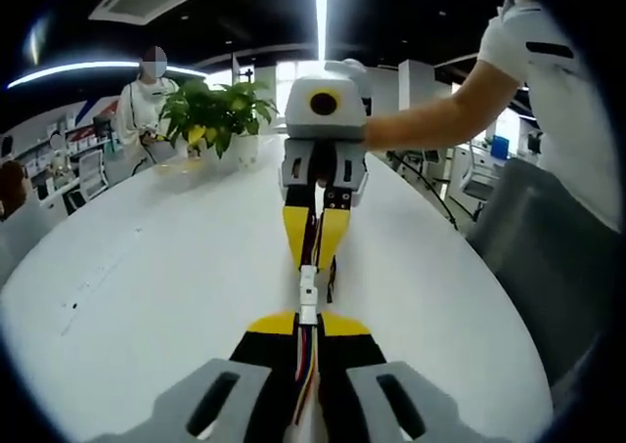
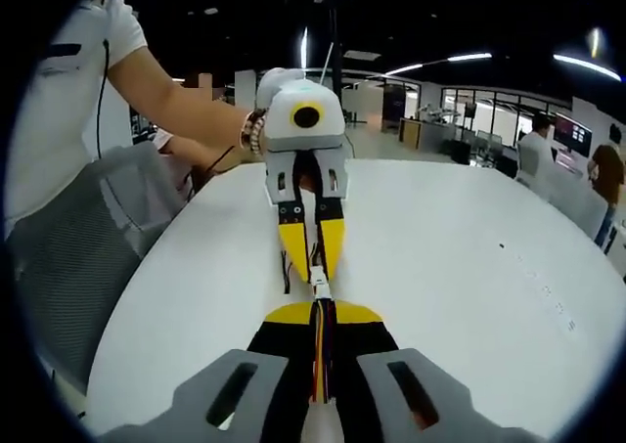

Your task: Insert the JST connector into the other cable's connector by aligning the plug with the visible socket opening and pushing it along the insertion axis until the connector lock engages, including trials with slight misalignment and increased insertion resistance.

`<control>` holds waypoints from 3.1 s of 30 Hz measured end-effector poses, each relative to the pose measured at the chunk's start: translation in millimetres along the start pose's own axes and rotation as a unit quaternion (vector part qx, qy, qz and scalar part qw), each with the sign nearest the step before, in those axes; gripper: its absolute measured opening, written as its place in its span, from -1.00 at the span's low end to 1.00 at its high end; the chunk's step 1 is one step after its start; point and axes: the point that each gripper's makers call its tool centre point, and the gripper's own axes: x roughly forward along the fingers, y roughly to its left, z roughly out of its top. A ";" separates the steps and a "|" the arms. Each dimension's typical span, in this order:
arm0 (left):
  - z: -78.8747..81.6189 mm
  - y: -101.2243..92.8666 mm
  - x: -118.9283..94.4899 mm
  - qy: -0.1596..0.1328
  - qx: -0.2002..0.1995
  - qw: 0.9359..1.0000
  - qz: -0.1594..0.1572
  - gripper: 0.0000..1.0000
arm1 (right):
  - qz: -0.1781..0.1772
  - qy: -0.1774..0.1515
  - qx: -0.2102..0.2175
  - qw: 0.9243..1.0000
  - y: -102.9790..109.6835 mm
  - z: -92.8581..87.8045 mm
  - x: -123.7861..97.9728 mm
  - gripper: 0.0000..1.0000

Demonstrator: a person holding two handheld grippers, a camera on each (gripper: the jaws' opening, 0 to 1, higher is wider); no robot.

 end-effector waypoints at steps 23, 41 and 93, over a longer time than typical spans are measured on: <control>-7.7 5.6 -1.3 0.002 -0.009 1.000 -0.003 -0.99 | 0.003 0.014 -0.014 1.000 7.9 -0.3 4.6 -0.99; -11.1 4.9 2.2 0.014 -0.003 1.000 -0.008 -0.99 | 0.014 0.035 -0.030 0.999 12.3 -4.5 10.5 -0.99; -39.5 38.8 27.7 0.024 -0.047 0.998 0.039 -0.97 | -0.030 0.017 0.014 0.999 -33.3 -42.8 32.6 -0.96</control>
